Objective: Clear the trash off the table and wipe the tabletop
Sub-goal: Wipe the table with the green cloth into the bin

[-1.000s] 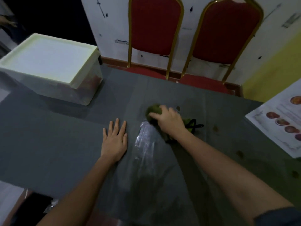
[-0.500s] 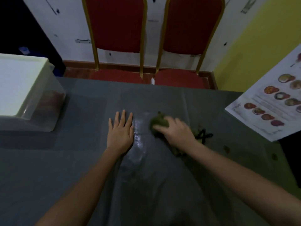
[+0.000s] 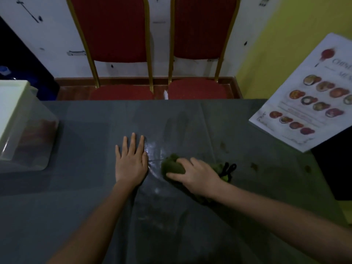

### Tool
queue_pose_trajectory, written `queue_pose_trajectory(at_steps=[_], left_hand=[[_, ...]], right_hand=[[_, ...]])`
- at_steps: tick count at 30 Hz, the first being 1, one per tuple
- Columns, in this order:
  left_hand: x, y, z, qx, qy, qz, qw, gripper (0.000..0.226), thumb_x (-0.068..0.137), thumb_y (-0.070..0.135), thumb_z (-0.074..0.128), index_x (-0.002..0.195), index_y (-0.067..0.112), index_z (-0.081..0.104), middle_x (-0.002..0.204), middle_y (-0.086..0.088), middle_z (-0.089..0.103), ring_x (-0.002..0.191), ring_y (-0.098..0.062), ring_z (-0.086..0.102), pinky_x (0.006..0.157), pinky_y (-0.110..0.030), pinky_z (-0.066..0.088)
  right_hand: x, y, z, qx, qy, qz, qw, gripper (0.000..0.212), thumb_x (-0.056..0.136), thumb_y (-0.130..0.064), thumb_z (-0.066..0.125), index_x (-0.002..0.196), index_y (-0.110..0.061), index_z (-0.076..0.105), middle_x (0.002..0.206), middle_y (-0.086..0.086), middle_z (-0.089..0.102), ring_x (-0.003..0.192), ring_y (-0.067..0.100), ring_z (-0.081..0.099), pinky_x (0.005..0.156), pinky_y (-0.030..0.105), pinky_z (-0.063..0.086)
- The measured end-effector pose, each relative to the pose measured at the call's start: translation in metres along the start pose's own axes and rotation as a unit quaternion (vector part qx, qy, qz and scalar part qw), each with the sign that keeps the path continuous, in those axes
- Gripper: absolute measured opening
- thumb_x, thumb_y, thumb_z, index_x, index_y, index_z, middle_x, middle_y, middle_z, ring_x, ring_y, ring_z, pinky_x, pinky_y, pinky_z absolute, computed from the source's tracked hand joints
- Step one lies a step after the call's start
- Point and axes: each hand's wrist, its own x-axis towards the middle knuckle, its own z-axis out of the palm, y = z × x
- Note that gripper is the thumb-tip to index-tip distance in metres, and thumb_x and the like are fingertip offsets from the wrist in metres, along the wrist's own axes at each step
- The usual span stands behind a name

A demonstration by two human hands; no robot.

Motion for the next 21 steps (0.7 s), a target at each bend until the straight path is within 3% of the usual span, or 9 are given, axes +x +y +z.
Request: queue_pose_trajectory(at_steps=[3, 6, 8, 12, 16, 19, 21], left_hand=[[0.001, 0.002, -0.002, -0.008, 0.003, -0.016, 1.0, 0.063, 0.091, 0.038, 0.011, 0.151, 0.018, 0.012, 0.16, -0.007, 0.008, 0.147, -0.03, 0.002, 0.117, -0.051, -0.001], [0.003, 0.021, -0.004, -0.041, 0.015, -0.006, 0.999, 0.063, 0.091, 0.033, 0.016, 0.15, 0.01, 0.017, 0.159, -0.009, 0.012, 0.147, -0.03, 0.008, 0.117, -0.05, 0.002], [0.005, 0.042, -0.003, -0.054, 0.006, 0.028, 0.998, 0.064, 0.091, 0.034, 0.014, 0.149, 0.007, 0.017, 0.159, -0.01, 0.012, 0.147, -0.029, 0.008, 0.117, -0.049, 0.001], [-0.005, 0.087, 0.01, -0.048, -0.005, 0.118, 0.992, 0.069, 0.089, 0.041, 0.003, 0.149, 0.008, 0.014, 0.159, -0.011, 0.009, 0.147, -0.028, 0.005, 0.114, -0.044, -0.007], [-0.011, 0.102, 0.025, -0.017, -0.015, 0.126, 0.992, 0.07, 0.09, 0.045, -0.001, 0.15, 0.011, 0.006, 0.16, -0.006, 0.001, 0.148, -0.023, -0.002, 0.115, -0.043, -0.011], [-0.007, 0.1, 0.028, -0.001, -0.017, 0.125, 0.992, 0.071, 0.089, 0.048, -0.003, 0.151, 0.014, 0.002, 0.16, -0.003, -0.002, 0.147, -0.02, -0.006, 0.116, -0.043, -0.009], [-0.006, 0.101, 0.026, 0.009, -0.019, 0.125, 0.992, 0.072, 0.089, 0.049, -0.004, 0.151, 0.014, 0.001, 0.16, -0.002, -0.003, 0.147, -0.02, -0.007, 0.116, -0.042, -0.009]], right_hand=[[0.022, 0.042, -0.001, -0.017, 0.022, 0.114, 0.993, 0.036, 0.085, -0.026, 0.056, 0.116, -0.042, 0.062, 0.115, 0.015, 0.061, 0.073, 0.033, 0.059, 0.058, 0.038, 0.055], [0.034, 0.091, -0.01, -0.021, 0.025, 0.325, 0.945, 0.043, 0.092, -0.021, 0.048, 0.129, -0.043, 0.052, 0.125, 0.014, 0.048, 0.094, 0.038, 0.054, 0.077, 0.044, 0.053], [0.031, 0.102, -0.015, -0.019, 0.025, 0.378, 0.925, 0.044, 0.094, -0.02, 0.046, 0.132, -0.042, 0.049, 0.123, 0.014, 0.046, 0.096, 0.037, 0.052, 0.076, 0.042, 0.049], [-0.003, 0.065, -0.015, -0.011, 0.005, 0.322, 0.947, 0.044, 0.086, -0.018, 0.056, 0.125, -0.039, 0.056, 0.117, 0.015, 0.052, 0.085, 0.036, 0.056, 0.068, 0.041, 0.054], [-0.073, 0.022, -0.011, -0.007, -0.004, 0.217, 0.976, 0.05, 0.067, -0.025, 0.075, 0.113, -0.042, 0.063, 0.105, 0.011, 0.063, 0.065, 0.028, 0.059, 0.05, 0.033, 0.053], [-0.073, 0.054, -0.014, -0.052, -0.026, 0.197, 0.979, 0.041, 0.076, -0.031, 0.067, 0.115, -0.043, 0.062, 0.111, 0.012, 0.063, 0.071, 0.03, 0.06, 0.055, 0.035, 0.053], [-0.05, 0.089, -0.015, -0.068, -0.014, 0.26, 0.963, 0.04, 0.085, -0.025, 0.061, 0.121, -0.041, 0.058, 0.119, 0.015, 0.058, 0.081, 0.035, 0.059, 0.064, 0.04, 0.054]])
